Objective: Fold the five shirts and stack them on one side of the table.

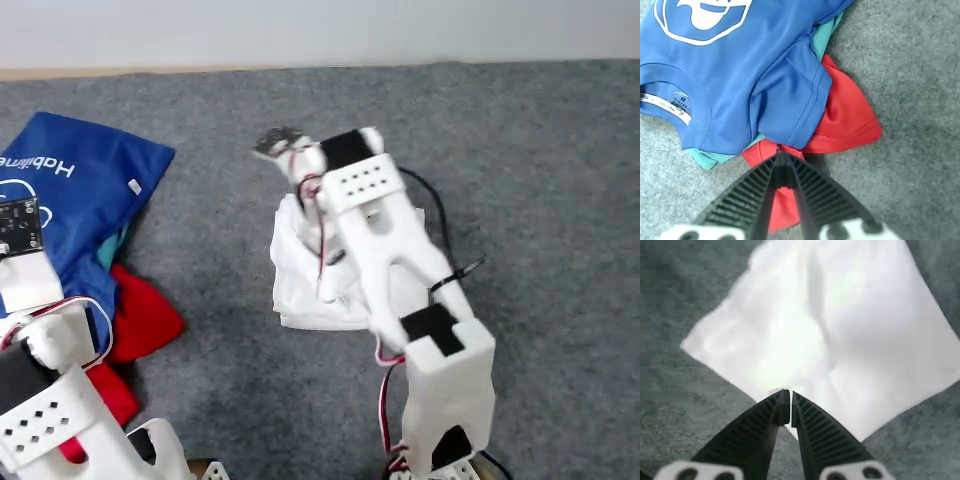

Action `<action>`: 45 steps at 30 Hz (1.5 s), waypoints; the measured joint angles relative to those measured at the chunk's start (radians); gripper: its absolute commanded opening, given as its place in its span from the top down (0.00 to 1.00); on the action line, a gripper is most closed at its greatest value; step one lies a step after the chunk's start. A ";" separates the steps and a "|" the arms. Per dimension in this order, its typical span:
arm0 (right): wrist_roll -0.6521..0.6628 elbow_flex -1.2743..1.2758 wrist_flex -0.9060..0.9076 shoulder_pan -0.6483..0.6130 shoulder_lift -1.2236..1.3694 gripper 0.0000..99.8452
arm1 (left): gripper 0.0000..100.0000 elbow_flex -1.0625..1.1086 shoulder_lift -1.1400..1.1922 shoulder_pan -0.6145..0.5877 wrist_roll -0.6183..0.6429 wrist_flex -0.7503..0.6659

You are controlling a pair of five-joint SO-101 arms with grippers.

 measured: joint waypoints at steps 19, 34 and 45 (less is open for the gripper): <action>-0.003 0.002 0.000 -0.138 0.207 0.99 | 1.00 0.000 0.000 0.000 0.000 0.000; -0.028 0.002 0.000 -0.173 0.026 0.99 | 1.00 0.000 0.000 0.000 0.000 0.000; -0.034 0.002 -0.008 -0.138 0.107 0.99 | 1.00 0.000 0.000 0.000 0.000 0.000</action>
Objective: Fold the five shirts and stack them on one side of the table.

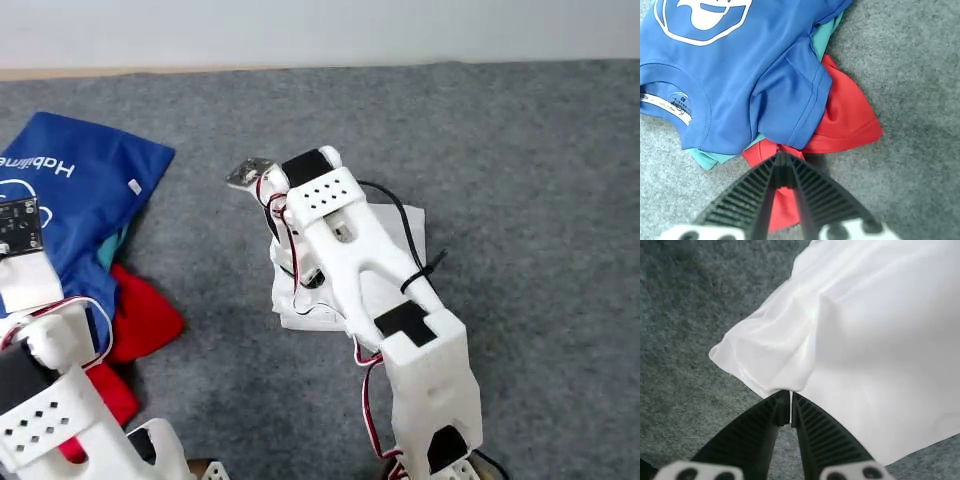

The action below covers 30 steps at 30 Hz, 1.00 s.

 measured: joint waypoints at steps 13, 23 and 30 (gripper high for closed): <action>0.000 0.000 0.009 -0.178 0.009 0.99 | 1.00 0.000 0.000 0.000 0.000 0.000; 0.000 0.000 0.009 -0.100 -0.092 0.99 | 1.00 0.000 -0.002 0.000 0.000 0.000; 0.000 0.000 0.009 -0.092 -0.012 0.99 | 1.00 0.000 -0.002 0.000 0.000 0.000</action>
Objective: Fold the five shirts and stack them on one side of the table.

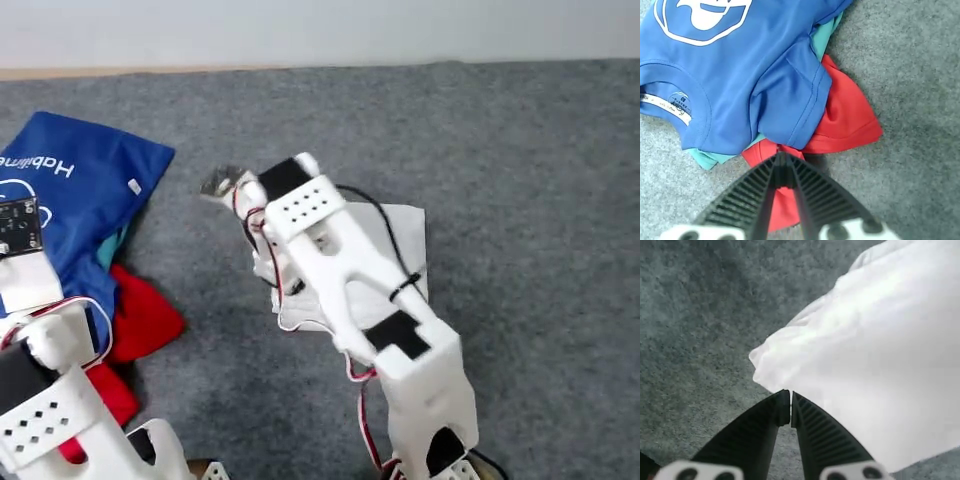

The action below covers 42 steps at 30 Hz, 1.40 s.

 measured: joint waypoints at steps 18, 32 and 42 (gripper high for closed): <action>0.000 0.000 0.000 -0.068 -0.034 0.99 | 1.00 0.000 0.000 0.000 0.000 0.000; -0.224 0.000 0.000 0.212 -0.373 0.99 | 1.00 -0.157 0.000 0.000 0.000 0.032; -0.379 0.318 0.000 0.367 -0.506 0.79 | 1.00 -0.161 -0.006 0.000 0.000 0.043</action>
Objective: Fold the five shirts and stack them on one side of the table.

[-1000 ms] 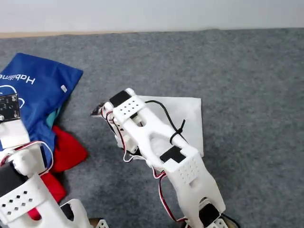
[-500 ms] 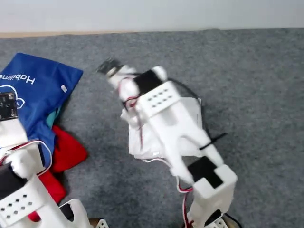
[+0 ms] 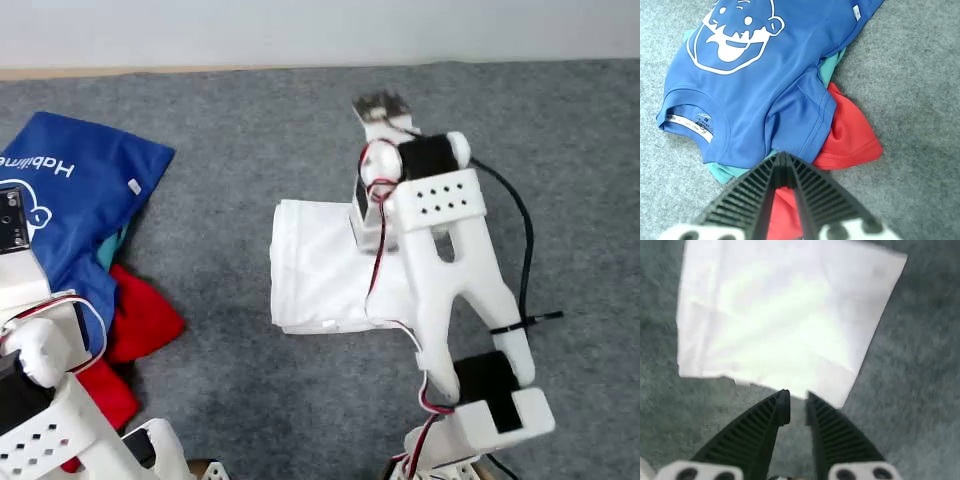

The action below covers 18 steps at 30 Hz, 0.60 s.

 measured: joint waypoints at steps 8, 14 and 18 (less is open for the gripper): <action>-0.129 0.107 -0.026 0.005 -0.003 0.72 | 1.00 0.000 0.000 0.000 0.000 0.002; -0.269 0.107 -0.072 0.006 0.132 0.67 | 1.00 0.000 0.000 0.000 -0.006 0.002; -0.295 0.107 -0.104 0.021 0.227 0.67 | 1.00 0.000 0.000 0.000 -0.006 0.002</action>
